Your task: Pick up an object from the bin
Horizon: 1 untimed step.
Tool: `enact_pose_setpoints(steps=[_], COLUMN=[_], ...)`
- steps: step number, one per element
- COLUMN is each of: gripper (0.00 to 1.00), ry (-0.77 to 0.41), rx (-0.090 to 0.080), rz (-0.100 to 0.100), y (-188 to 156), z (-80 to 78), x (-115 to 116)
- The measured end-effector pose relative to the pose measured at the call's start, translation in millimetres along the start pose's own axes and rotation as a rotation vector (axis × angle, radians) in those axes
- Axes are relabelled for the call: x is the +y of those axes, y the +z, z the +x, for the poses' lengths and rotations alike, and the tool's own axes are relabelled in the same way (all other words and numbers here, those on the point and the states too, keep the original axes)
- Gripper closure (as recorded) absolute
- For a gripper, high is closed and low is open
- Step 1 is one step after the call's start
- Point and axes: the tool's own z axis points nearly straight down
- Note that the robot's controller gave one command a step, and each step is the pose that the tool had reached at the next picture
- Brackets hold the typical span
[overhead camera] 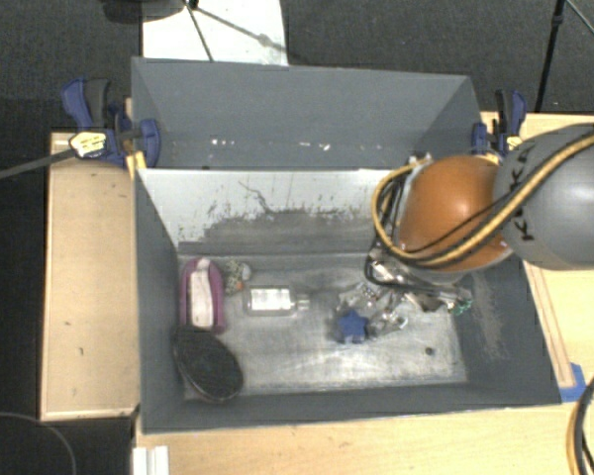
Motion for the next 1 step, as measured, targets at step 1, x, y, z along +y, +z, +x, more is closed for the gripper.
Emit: enact_pose_setpoints(steps=[1], gripper=[1.0], ry=[-0.384], rx=[-0.005], rz=[0.006], y=[-169.9], z=[-29.5], x=[5.8])
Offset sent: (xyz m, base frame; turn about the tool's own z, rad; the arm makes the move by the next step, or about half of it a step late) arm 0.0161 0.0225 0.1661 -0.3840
